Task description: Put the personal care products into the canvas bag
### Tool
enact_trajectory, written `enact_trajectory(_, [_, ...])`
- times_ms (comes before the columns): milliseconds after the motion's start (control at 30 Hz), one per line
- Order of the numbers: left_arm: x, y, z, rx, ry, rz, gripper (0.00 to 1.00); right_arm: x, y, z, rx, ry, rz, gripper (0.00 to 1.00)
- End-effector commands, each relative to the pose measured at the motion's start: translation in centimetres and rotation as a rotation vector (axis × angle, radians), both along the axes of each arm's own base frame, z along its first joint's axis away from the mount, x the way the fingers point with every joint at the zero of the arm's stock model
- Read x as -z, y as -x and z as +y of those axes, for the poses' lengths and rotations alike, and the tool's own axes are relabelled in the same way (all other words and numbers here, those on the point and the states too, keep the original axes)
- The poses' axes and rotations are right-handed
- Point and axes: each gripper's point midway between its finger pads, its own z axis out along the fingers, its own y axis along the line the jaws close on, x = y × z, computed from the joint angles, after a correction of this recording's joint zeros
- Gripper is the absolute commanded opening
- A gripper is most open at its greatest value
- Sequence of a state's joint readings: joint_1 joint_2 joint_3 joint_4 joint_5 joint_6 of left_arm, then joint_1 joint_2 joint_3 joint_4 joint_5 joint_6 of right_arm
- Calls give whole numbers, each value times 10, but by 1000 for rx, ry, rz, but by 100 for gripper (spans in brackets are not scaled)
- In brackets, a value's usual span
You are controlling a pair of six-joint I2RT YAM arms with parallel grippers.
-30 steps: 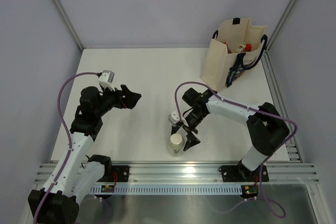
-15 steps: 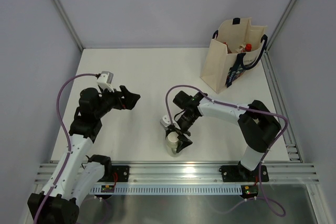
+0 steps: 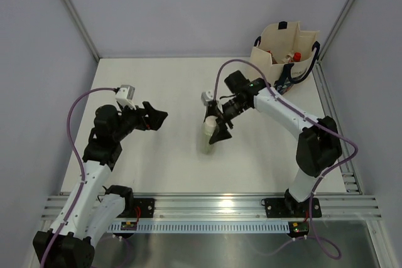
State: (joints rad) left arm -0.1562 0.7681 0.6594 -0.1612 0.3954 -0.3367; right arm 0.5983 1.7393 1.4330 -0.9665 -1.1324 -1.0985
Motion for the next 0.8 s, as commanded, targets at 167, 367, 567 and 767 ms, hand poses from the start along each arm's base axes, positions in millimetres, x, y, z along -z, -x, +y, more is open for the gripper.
enact_trajectory(167, [-19,-12,-8,23,37,-80,99,-118,-59,-23,209,-219,263,0])
enact_trajectory(367, [-15,-15,-11,45,39,-71,99,-208,-133,-62,449,-372,209,0])
enact_trajectory(567, [-17,-19,-15,62,48,-82,99,-271,-209,-127,699,-477,196,0])
enact_trajectory(767, [-16,-20,-15,64,46,-89,99,-324,-263,-212,986,-583,18,0])
